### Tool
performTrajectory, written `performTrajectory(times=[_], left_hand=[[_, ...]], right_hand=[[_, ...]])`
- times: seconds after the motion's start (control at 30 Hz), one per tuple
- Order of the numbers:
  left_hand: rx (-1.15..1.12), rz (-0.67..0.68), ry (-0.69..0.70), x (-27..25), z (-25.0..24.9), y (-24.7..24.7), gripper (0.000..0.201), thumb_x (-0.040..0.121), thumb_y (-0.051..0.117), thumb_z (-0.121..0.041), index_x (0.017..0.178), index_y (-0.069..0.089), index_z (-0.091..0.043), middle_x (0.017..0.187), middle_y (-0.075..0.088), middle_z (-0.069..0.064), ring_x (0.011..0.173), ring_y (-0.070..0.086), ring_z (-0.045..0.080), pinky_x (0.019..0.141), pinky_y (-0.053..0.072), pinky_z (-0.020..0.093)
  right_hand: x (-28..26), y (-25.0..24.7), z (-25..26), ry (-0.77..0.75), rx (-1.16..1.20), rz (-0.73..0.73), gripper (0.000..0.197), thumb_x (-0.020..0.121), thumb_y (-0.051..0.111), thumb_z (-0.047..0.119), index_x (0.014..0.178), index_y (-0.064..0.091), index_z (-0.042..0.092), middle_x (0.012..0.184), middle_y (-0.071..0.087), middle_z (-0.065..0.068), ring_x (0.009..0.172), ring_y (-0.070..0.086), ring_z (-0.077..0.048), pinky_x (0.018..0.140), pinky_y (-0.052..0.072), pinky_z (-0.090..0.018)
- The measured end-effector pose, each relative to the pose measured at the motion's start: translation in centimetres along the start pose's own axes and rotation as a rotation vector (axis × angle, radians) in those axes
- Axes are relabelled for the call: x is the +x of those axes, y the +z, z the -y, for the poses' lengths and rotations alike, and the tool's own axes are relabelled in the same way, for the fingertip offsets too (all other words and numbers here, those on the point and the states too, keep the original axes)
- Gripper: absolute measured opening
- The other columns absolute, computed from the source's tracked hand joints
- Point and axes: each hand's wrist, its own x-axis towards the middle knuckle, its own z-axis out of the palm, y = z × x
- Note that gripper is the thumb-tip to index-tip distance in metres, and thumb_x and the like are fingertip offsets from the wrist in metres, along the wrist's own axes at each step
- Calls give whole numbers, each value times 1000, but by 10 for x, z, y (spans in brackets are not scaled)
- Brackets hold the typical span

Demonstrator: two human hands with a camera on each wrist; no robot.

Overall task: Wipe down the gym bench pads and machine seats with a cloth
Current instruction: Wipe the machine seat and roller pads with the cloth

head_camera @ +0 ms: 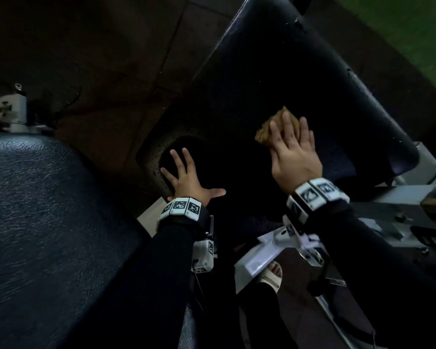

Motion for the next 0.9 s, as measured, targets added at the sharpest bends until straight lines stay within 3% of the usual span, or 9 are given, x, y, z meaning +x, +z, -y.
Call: performTrajectory(times=[0.13, 0.27, 0.4, 0.47, 0.53, 0.67, 0.77, 0.9], left_hand=[[3, -6, 1, -1, -1, 0, 136, 63, 83, -45, 143, -27, -33, 151, -37, -5, 135, -31, 42, 107, 7, 68], [8, -18, -4, 0, -1, 1, 137, 62, 83, -46, 144, -26, -31, 152, -35, -4, 136, -30, 43, 107, 7, 68], [0, -17, -5, 1, 0, 1, 137, 62, 83, -46, 142, -27, -34, 151, -36, -6, 136, -31, 42, 106, 8, 69], [-12, -7, -5, 1, 1, 1, 137, 62, 83, -46, 140, -29, -36, 150, -37, -7, 136, -32, 41, 106, 7, 71], [-27, 5, -7, 1, 0, 0, 137, 61, 83, -45, 136, -32, -39, 149, -39, -9, 135, -34, 40, 105, 9, 74], [-28, 35, -23, 0, -2, -2, 137, 61, 83, -45, 142, -28, -37, 147, -42, -11, 136, -34, 38, 98, 13, 80], [-36, 49, -20, 0, -2, -3, 136, 62, 83, -44, 143, -27, -36, 147, -42, -12, 136, -34, 38, 97, 13, 80], [-26, 52, -30, 2, -2, -1, 137, 61, 83, -45, 143, -27, -36, 146, -43, -12, 136, -34, 38, 96, 15, 81]], right_hand=[[48, 0, 37, -5, 31, 18, 58, 95, 39, 28, 149, 16, 30, 158, 1, 1, 144, -7, -33, 116, -3, -41], [38, 18, 66, -159, 45, 28, 61, 91, 45, 23, 147, 22, 33, 158, 6, 1, 145, -4, -32, 114, -6, -39], [-7, 35, 56, -306, 6, 13, 61, 86, 58, 21, 142, 37, 28, 154, 22, -3, 143, 14, -34, 115, 11, -42], [-23, 37, 41, -288, 0, -24, 62, 82, 65, 20, 140, 43, 24, 151, 31, -4, 140, 23, -35, 112, 23, -45], [-30, 32, 27, -259, -8, -31, 61, 82, 64, 23, 139, 43, 21, 149, 34, -6, 138, 25, -36, 110, 26, -46], [-9, 11, 15, -172, -5, 25, 55, 92, 30, 40, 144, 30, 24, 154, 21, -5, 143, 11, -34, 115, 14, -45], [32, -4, 18, -69, -41, 32, 56, 96, 37, 34, 148, 18, 28, 158, 6, -2, 144, 0, -33, 116, 2, -42], [99, -20, 40, -12, -16, 0, 58, 97, 34, 33, 150, 11, 28, 158, -3, -3, 144, -7, -35, 116, -2, -44]])
